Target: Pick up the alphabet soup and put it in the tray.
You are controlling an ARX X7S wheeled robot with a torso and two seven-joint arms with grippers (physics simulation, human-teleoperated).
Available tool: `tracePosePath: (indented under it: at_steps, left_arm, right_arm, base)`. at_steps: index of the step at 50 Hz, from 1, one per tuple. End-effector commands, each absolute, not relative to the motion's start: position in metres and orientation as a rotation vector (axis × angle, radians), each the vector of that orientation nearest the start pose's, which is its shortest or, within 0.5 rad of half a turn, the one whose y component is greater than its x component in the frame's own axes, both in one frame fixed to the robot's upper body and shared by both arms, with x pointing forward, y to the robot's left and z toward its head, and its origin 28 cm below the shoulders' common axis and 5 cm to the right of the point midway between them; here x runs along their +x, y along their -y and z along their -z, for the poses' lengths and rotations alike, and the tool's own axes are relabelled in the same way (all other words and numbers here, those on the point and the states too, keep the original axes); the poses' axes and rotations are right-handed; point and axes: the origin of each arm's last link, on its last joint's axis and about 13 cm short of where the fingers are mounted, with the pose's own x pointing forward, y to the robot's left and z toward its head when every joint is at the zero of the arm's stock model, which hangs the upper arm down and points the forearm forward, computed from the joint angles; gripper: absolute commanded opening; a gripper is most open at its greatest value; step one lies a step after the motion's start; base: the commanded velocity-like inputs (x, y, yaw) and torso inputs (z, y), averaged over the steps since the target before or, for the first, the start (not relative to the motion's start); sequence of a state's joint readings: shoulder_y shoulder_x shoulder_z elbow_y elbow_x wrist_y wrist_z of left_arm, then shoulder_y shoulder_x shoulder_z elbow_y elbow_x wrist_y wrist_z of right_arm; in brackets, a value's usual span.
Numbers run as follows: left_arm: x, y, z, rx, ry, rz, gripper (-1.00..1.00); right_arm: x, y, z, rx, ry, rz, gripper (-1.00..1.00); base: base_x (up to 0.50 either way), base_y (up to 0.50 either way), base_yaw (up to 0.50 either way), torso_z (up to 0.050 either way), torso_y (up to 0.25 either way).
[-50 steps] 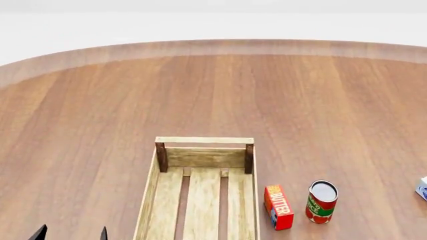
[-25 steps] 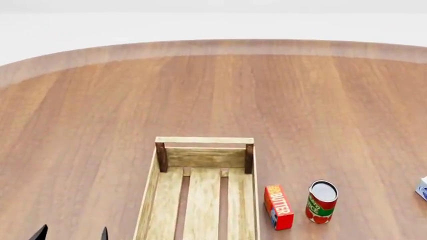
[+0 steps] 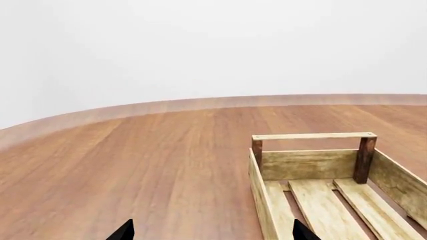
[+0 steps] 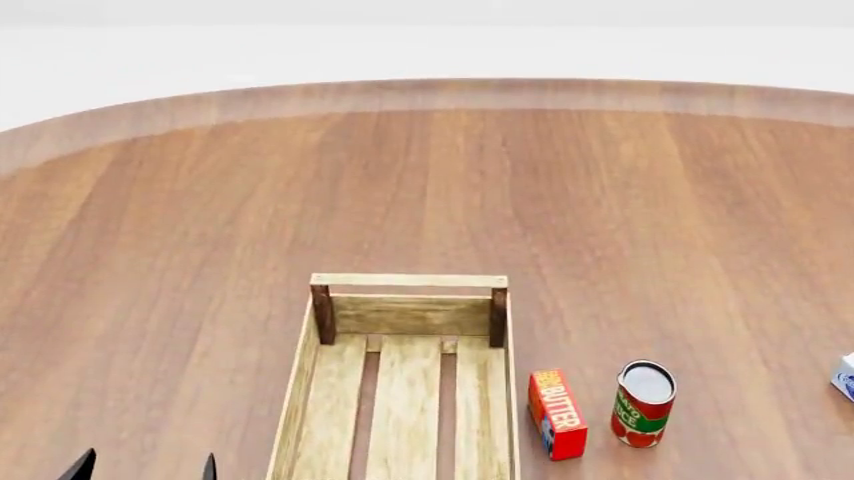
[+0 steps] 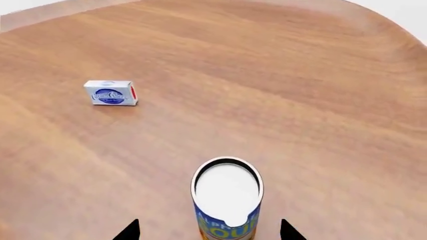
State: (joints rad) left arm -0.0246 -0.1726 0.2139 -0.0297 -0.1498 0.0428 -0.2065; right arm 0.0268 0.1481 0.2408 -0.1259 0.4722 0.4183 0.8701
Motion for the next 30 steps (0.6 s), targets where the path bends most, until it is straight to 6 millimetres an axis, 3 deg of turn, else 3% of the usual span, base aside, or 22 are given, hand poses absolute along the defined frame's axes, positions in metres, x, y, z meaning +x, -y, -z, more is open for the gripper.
tracePosePath:
  at_steps: [1, 30]
  left_arm:
    - [0.212, -0.205, -0.011, 0.024, 0.005, 0.0, 1.0]
    - [0.211, -0.205, -0.011, 0.025, 0.003, 0.0, 1.0]
  right_arm:
    - [0.213, 0.168, -0.025, 0.226, -0.35, 0.987, 1.0]
    - [0.222, 0.181, -0.013, 0.231, -0.383, 0.999, 1.0]
  base:
    - [0.0, 0.0, 0.0, 0.0, 0.0]
    - [0.0, 0.0, 0.0, 0.0, 0.0]
